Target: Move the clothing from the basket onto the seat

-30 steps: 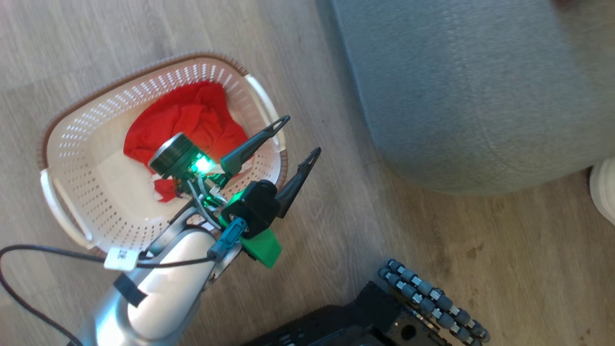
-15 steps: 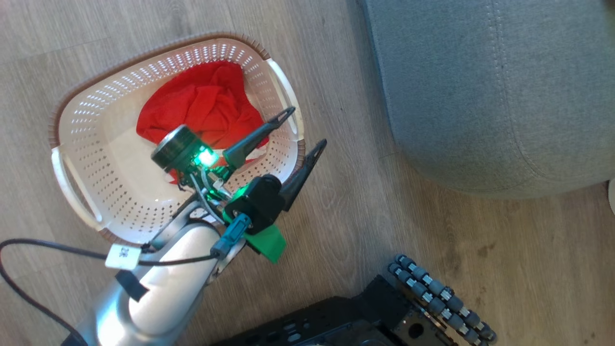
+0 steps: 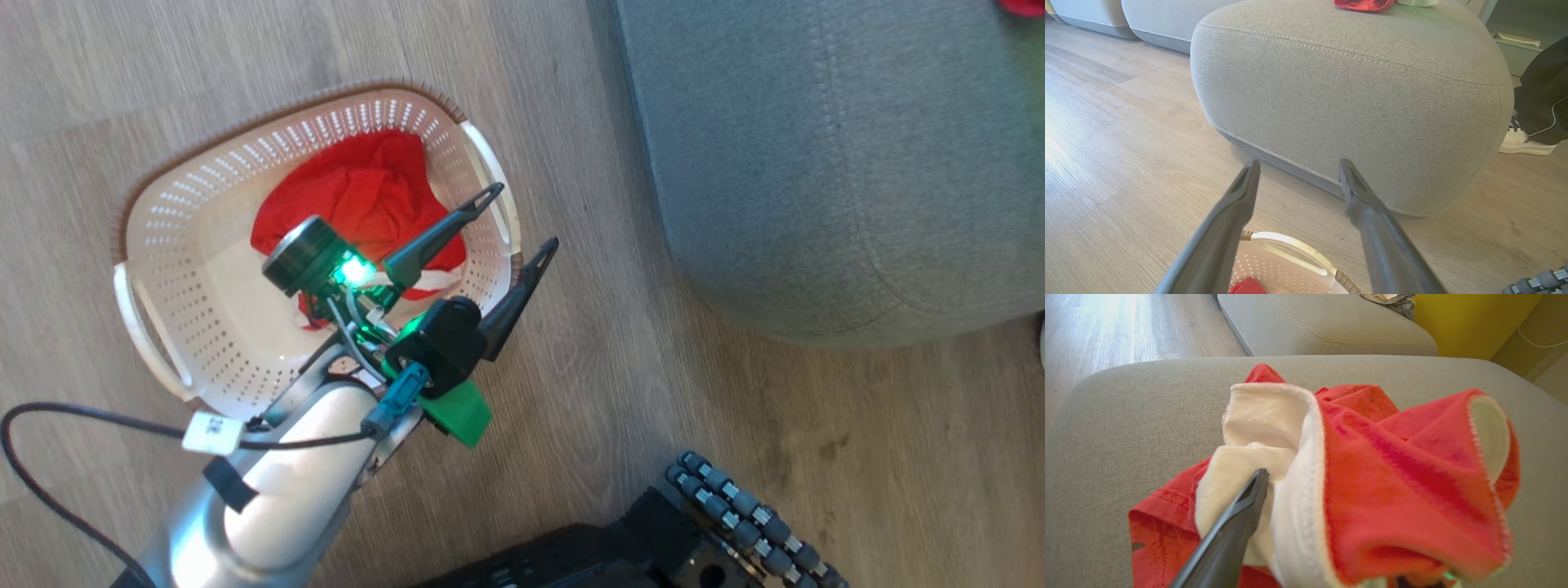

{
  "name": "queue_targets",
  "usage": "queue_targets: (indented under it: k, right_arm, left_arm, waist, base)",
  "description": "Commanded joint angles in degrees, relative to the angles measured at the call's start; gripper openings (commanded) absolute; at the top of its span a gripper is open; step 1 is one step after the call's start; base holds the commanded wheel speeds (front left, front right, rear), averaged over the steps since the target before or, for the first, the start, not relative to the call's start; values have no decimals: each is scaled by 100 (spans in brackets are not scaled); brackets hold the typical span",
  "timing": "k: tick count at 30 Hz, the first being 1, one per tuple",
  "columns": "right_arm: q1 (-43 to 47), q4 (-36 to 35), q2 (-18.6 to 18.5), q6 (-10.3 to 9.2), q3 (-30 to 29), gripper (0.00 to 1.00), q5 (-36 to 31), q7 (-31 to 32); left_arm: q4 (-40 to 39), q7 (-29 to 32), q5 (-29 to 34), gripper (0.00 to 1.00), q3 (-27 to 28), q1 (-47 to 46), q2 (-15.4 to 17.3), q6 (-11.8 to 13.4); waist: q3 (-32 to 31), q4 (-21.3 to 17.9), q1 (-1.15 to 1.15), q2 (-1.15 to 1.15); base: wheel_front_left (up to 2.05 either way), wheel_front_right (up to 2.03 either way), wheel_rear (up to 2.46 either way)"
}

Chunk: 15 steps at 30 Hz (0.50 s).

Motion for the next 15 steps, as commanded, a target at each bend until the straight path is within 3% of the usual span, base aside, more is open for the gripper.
queue_targets:
  k: [1,15]
  right_arm:
    - [82,-35,-178,39,100,100,119,-28]
    - [617,48,-332,39,1765,100,747,104]
  left_arm:
    - [-143,-28,-40,100,60,13,-32,21]
    - [-6,-28,-244,100,320,339,-416,109]
  waist:
    - [-150,-5,0,0]
    - [-1481,117,0,0]
  base:
    - [0,0,0]
    - [0,0,0]
